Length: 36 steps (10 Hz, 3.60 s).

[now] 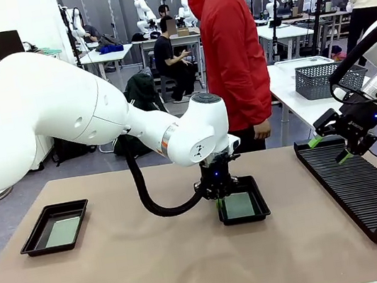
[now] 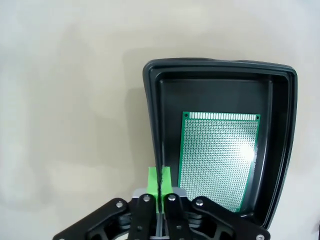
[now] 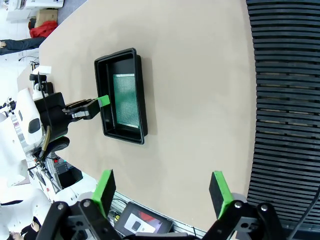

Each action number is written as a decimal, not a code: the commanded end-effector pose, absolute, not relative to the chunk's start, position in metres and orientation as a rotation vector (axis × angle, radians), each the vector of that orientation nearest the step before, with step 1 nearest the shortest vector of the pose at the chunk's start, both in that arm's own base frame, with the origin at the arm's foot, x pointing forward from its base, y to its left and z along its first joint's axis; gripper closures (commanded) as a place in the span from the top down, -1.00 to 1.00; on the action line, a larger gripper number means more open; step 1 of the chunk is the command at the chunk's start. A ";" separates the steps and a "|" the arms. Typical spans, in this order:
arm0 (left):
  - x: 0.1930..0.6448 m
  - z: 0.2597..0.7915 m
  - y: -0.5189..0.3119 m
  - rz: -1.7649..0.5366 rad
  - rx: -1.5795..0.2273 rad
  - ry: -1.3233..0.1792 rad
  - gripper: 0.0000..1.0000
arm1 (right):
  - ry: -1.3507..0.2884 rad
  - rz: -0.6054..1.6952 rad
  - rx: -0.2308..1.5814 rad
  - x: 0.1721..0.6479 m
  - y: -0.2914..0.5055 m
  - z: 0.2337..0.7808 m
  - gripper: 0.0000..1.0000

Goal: Inspect and transfer BCBs to ESD trays.
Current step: Pick up the ESD tray and place it on the left side of the table.

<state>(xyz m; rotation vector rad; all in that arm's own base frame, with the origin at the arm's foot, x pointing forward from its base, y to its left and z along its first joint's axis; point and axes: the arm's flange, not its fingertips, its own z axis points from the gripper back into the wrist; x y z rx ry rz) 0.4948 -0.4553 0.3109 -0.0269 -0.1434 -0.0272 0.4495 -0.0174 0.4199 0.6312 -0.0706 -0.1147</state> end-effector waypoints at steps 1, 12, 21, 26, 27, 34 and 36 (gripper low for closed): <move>0.495 0.311 -0.455 -0.032 -0.024 -0.147 -1.00 | -0.071 -0.133 0.623 0.449 -0.016 0.421 1.00; 0.512 0.339 -0.406 0.000 -0.212 -0.100 -0.94 | -0.071 -0.133 0.623 0.449 -0.016 0.421 1.00; 0.526 0.357 -0.329 -0.072 -0.418 -0.167 -0.94 | -0.071 -0.133 0.623 0.449 -0.016 0.421 1.00; 0.523 0.384 -0.248 -0.077 -0.426 -0.174 -0.94 | -0.071 -0.133 0.623 0.449 -0.016 0.421 1.00; 0.521 0.390 -0.228 -0.072 -0.423 -0.175 -0.94 | -0.071 -0.133 0.623 0.449 -0.016 0.421 1.00; 0.497 0.389 -0.113 -0.071 -0.408 -0.175 -0.94 | -0.071 -0.133 0.623 0.449 -0.016 0.421 1.00; 0.489 0.380 -0.096 -0.065 -0.400 -0.172 -0.94 | -0.071 -0.133 0.623 0.449 -0.016 0.421 1.00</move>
